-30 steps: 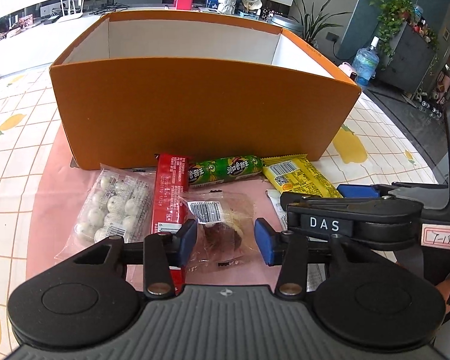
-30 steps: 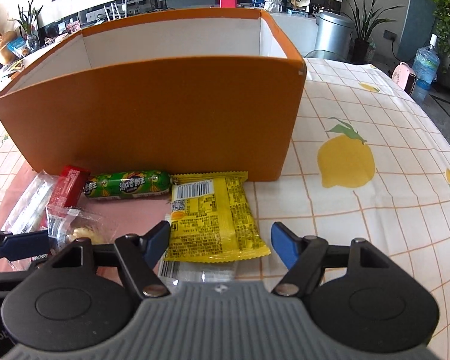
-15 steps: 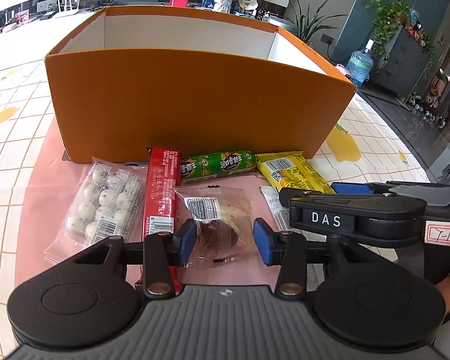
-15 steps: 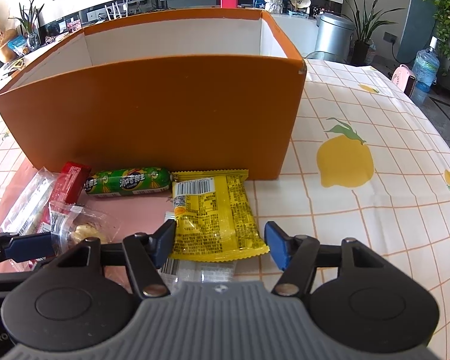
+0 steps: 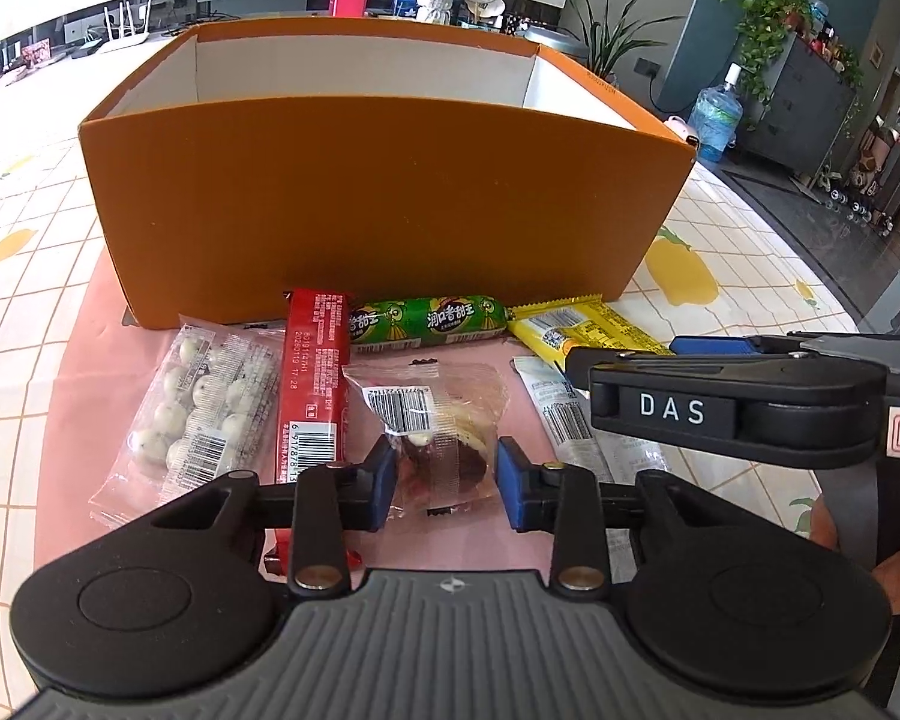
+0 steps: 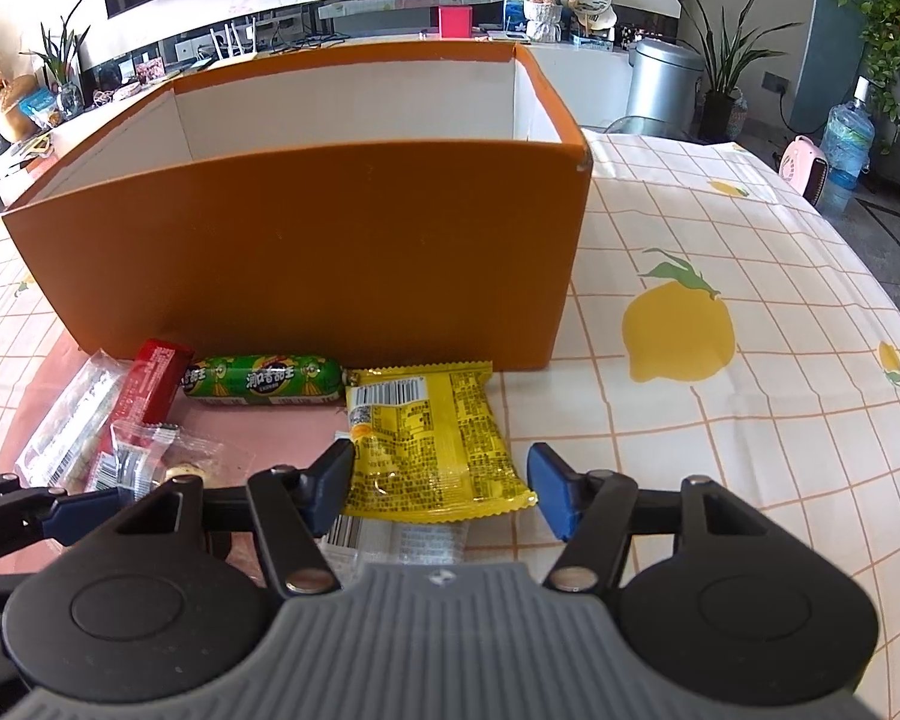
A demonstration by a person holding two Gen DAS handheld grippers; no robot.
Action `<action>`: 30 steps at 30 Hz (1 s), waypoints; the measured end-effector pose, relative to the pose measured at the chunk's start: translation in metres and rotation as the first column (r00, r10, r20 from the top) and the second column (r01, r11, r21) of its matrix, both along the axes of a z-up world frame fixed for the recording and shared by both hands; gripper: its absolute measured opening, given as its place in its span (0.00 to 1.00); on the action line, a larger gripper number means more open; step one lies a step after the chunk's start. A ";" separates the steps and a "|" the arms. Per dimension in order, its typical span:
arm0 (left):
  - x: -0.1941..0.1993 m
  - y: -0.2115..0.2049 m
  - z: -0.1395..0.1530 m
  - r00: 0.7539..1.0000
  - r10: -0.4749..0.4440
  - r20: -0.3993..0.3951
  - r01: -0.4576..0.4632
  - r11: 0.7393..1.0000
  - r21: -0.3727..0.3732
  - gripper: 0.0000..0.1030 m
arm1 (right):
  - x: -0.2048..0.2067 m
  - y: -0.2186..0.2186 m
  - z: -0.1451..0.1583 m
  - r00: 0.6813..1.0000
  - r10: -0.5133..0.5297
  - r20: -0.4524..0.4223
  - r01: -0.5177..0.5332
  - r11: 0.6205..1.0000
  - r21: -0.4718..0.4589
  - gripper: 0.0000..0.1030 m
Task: Organize snacks
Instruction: 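Grasp the clear pastry bag with the left gripper while the right gripper grasps the yellow chip bag, then lift both held bags and carry them over the orange box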
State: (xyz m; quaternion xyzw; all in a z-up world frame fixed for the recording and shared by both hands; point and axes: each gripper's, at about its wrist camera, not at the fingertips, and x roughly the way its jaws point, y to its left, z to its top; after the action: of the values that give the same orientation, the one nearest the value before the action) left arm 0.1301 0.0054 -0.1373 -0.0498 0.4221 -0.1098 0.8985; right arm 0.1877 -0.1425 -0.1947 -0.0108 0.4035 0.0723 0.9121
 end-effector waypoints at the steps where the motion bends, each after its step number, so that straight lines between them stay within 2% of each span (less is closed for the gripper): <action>1: -0.001 0.001 0.001 1.000 0.001 0.003 -0.001 1.000 -0.005 0.37 | -0.001 0.000 0.001 1.000 0.003 0.003 -0.003 1.000 0.003 0.59; 10: -0.014 0.011 0.017 0.999 0.013 0.035 -0.012 1.000 -0.026 0.35 | -0.023 -0.007 0.015 0.999 0.012 0.037 -0.012 1.000 0.015 0.57; 18: -0.029 0.018 0.032 0.998 0.036 0.055 -0.036 0.999 -0.010 0.35 | -0.048 -0.007 0.027 0.997 0.031 0.072 -0.031 1.000 0.000 0.54; 19: -0.031 0.019 0.034 0.997 0.040 0.060 -0.040 0.999 -0.008 0.35 | -0.051 -0.007 0.029 0.997 0.032 0.075 -0.033 0.999 0.002 0.54; 20: -0.032 0.020 0.036 0.997 0.043 0.065 -0.043 0.999 -0.009 0.35 | -0.055 -0.007 0.030 0.997 0.034 0.075 -0.034 0.999 0.005 0.48; 30: -0.044 0.027 0.057 0.992 0.060 0.107 -0.057 0.998 -0.026 0.35 | -0.088 -0.013 0.045 0.996 0.032 0.088 -0.036 0.998 0.045 0.48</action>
State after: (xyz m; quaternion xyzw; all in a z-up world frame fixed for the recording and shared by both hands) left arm 0.0859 0.0325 -0.0807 -0.0666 0.3701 -0.0908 0.9221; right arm 0.0992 -0.1560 -0.1497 0.0005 0.3612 0.0968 0.9274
